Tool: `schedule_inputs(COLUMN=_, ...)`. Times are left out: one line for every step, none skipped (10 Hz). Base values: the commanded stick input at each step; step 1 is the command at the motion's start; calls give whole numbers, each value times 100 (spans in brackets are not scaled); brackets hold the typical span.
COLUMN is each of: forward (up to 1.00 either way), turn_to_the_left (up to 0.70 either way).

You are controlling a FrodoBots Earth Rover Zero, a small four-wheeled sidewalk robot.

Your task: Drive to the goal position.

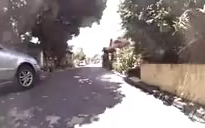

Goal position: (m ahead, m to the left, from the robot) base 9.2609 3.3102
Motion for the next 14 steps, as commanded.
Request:
schedule_inputs(forward=85, turn_to_the_left=0)
schedule_inputs(forward=85, turn_to_the_left=0)
schedule_inputs(forward=85, turn_to_the_left=0)
schedule_inputs(forward=85, turn_to_the_left=0)
schedule_inputs(forward=85, turn_to_the_left=0)
schedule_inputs(forward=85, turn_to_the_left=0)
schedule_inputs(forward=85, turn_to_the_left=0)
schedule_inputs(forward=85, turn_to_the_left=0)
schedule_inputs(forward=85, turn_to_the_left=0)
schedule_inputs(forward=85, turn_to_the_left=0)
schedule_inputs(forward=85, turn_to_the_left=0)
schedule_inputs(forward=85, turn_to_the_left=0)
schedule_inputs(forward=85, turn_to_the_left=0)
schedule_inputs(forward=85, turn_to_the_left=18)
